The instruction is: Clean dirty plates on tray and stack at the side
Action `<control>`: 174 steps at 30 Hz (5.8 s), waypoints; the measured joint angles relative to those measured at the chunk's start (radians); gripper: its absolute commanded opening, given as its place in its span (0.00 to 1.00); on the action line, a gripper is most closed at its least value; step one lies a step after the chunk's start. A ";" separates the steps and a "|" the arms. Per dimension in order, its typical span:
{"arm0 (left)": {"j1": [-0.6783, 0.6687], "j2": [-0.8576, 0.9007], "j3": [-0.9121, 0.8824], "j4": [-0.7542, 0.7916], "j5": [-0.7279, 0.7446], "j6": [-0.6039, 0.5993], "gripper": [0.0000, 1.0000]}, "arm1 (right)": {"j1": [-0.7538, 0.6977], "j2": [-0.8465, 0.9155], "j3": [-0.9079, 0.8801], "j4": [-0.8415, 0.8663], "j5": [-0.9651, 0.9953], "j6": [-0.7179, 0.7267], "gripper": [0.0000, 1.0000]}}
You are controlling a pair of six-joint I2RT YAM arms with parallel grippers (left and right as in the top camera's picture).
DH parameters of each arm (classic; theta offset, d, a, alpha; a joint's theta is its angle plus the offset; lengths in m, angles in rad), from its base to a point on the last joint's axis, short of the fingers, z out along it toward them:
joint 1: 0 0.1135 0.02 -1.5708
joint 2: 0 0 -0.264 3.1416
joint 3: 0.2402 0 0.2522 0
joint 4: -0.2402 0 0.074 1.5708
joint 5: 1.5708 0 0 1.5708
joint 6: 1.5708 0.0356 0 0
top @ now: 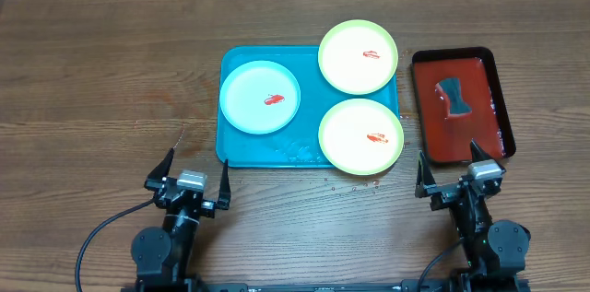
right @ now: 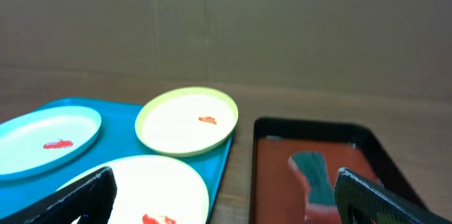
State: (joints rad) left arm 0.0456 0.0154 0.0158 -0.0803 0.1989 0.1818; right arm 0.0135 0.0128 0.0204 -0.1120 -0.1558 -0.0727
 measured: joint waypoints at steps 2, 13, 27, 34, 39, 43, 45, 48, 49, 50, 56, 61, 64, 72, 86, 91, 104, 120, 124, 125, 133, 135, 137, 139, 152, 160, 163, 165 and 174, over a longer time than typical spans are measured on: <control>0.000 0.002 0.028 -0.052 0.015 -0.012 1.00 | 0.000 0.000 0.022 -0.034 0.009 0.006 1.00; 0.000 0.360 0.347 -0.139 0.042 -0.026 1.00 | 0.000 0.100 0.279 -0.179 0.066 0.034 1.00; 0.000 1.085 1.090 -0.706 0.045 -0.026 1.00 | 0.000 0.688 0.798 -0.472 0.069 0.113 1.00; -0.018 1.300 1.363 -0.872 0.050 -0.026 1.00 | -0.047 1.076 1.183 -0.789 0.047 0.126 1.00; -0.035 1.365 1.372 -0.847 0.097 -0.043 1.00 | -0.060 1.286 1.319 -0.875 0.012 0.135 1.00; -0.038 1.431 1.372 -0.834 0.201 -0.090 1.00 | -0.060 1.404 1.324 -0.871 -0.072 0.155 1.00; -0.038 1.457 1.372 -0.824 0.240 -0.118 1.00 | -0.060 1.429 1.324 -0.870 -0.094 0.154 1.00; -0.038 1.492 1.372 -0.793 0.285 -0.183 1.00 | -0.060 1.440 1.324 -0.871 -0.108 0.153 0.99; -0.038 1.501 1.372 -0.783 0.294 -0.204 1.00 | -0.060 1.439 1.324 -0.872 -0.106 0.152 0.98; -0.038 1.509 1.372 -0.778 0.301 -0.218 1.00 | -0.060 1.439 1.324 -0.876 -0.102 0.151 0.96; -0.040 1.575 1.373 -0.775 0.245 -0.342 0.84 | -0.060 1.439 1.324 -0.935 -0.050 0.151 0.90; -0.066 1.653 1.373 -0.764 0.082 -0.451 0.69 | -0.060 1.439 1.324 -0.948 0.019 0.151 0.86; -0.085 1.695 1.373 -0.749 -0.011 -0.483 0.63 | -0.060 1.439 1.324 -0.951 0.057 0.151 0.84; -0.098 1.755 1.373 -0.733 -0.143 -0.502 0.60 | -0.060 1.439 1.324 -0.953 0.090 0.151 0.82; -0.166 1.860 1.373 -0.697 -0.176 -0.509 0.53 | -0.060 1.439 1.324 -0.953 0.097 0.151 0.82; -0.198 1.862 1.373 -0.738 -0.220 -0.558 0.47 | -0.060 1.439 1.324 -0.953 0.098 0.151 0.82; -0.207 1.866 1.373 -0.821 -0.245 -0.744 0.40 | -0.060 1.439 1.324 -0.954 0.103 0.151 0.82; -0.223 1.987 1.373 -0.812 -0.206 -0.802 0.31 | -0.060 1.439 1.324 -0.958 0.105 0.151 0.82; -0.223 1.987 1.373 -0.806 -0.206 -0.808 0.15 | -0.060 1.439 1.324 -0.959 0.105 0.151 0.82; -0.223 1.987 1.373 -0.802 -0.206 -0.806 0.12 | -0.060 1.439 1.324 -0.959 0.105 0.151 0.82; -0.250 1.987 1.374 -0.757 -0.171 -0.688 0.04 | -0.060 1.439 1.324 -0.959 0.104 0.151 0.82; -0.263 1.987 1.375 -0.761 -0.169 -0.647 0.05 | -0.060 1.439 1.324 -0.960 0.105 0.151 0.82; -0.269 1.987 1.375 -0.764 -0.170 -0.617 0.16 | -0.060 1.439 1.324 -0.959 0.105 0.151 0.82; -0.269 1.987 1.375 -0.767 -0.174 -0.597 0.34 | -0.060 1.439 1.324 -0.960 0.104 0.151 0.82; -0.253 1.987 1.376 -0.580 -0.225 -0.439 0.49 | -0.060 1.439 1.324 -0.961 0.104 0.151 0.82; -0.253 2.013 1.379 -0.573 -0.143 -0.311 0.32 | -0.060 1.439 1.324 -0.961 0.104 0.151 0.82; -0.253 2.040 1.388 -0.612 -0.139 -0.301 0.22 | -0.060 1.439 1.324 -0.961 0.105 0.151 0.82; -0.253 2.043 1.394 -0.627 -0.145 -0.294 0.04 | -0.060 1.439 1.324 -0.961 0.104 0.151 0.80; -0.246 2.048 1.439 -0.706 -0.188 -0.299 0.04 | -0.060 1.442 1.324 -0.945 0.105 0.189 0.77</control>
State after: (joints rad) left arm -0.2008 2.0636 1.4544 -0.7864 0.0113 -0.1177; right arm -0.0463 1.4551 1.3445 -1.0573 -0.0513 0.1165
